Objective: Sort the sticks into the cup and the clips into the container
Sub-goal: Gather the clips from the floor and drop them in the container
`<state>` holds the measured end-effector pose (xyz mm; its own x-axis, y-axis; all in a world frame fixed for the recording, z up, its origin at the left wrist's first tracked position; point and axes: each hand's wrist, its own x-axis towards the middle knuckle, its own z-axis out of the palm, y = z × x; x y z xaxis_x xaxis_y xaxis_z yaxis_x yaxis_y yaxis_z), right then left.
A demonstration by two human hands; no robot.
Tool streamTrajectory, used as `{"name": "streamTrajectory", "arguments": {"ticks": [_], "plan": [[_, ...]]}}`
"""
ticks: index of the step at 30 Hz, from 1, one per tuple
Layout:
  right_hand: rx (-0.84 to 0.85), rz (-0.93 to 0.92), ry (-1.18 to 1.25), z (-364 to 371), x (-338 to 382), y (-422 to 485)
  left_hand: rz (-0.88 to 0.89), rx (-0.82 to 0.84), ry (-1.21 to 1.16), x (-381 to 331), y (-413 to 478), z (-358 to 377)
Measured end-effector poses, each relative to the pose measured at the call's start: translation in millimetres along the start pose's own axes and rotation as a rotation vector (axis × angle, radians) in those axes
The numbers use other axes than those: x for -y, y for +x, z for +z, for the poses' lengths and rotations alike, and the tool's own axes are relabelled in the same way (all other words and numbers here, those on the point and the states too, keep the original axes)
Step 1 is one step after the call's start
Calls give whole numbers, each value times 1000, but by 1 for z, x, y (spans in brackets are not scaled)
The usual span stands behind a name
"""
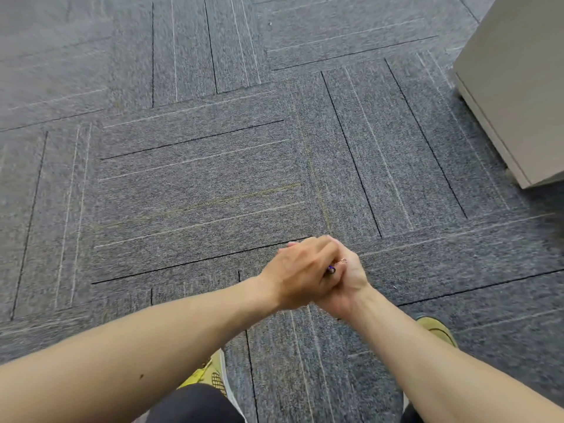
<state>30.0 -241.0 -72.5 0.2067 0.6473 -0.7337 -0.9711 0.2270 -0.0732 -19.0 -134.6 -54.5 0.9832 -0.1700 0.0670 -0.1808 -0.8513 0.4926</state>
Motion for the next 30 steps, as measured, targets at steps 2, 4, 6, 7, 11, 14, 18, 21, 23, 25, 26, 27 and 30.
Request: {"name": "streamTrajectory", "arguments": {"ticks": [2, 4, 6, 7, 11, 14, 18, 21, 23, 25, 26, 27, 30], "plan": [[-62, -11, 9, -2, 0, 1, -14, 37, 2, 2, 1, -3], [-95, -29, 12, -4, 0, 1, -27, 73, 12, 5, 2, -5], [-115, -34, 11, -5, 3, -2, 6, 89, -1, 5, 3, -6], [-106, -30, 34, -4, 6, -5, 33, 88, 4, 4, 3, -7], [-33, -26, 110, -6, 12, -11, 64, 42, 69, 6, 2, -10], [-24, -65, 78, -12, 11, -10, 76, 18, -32, 10, 4, -11], [-56, -111, -25, -21, 13, -12, -22, -45, -268, 19, 5, -11], [-50, -109, -81, -24, 16, -15, -192, -137, -295, 34, 1, -11], [-51, -109, -84, -23, 18, -18, -370, -160, -231, 52, -6, -8], [-72, -117, -94, -25, 19, -19, -531, -82, -136, 68, -23, -1], [-84, -124, -102, -25, 21, -19, -593, -37, -90, 74, -34, 2], [-93, -129, -108, -26, 21, -19, -647, 4, -50, 78, -46, 5], [-108, -134, -113, -31, 23, -20, -716, 200, -47, 75, -75, 13]]}}
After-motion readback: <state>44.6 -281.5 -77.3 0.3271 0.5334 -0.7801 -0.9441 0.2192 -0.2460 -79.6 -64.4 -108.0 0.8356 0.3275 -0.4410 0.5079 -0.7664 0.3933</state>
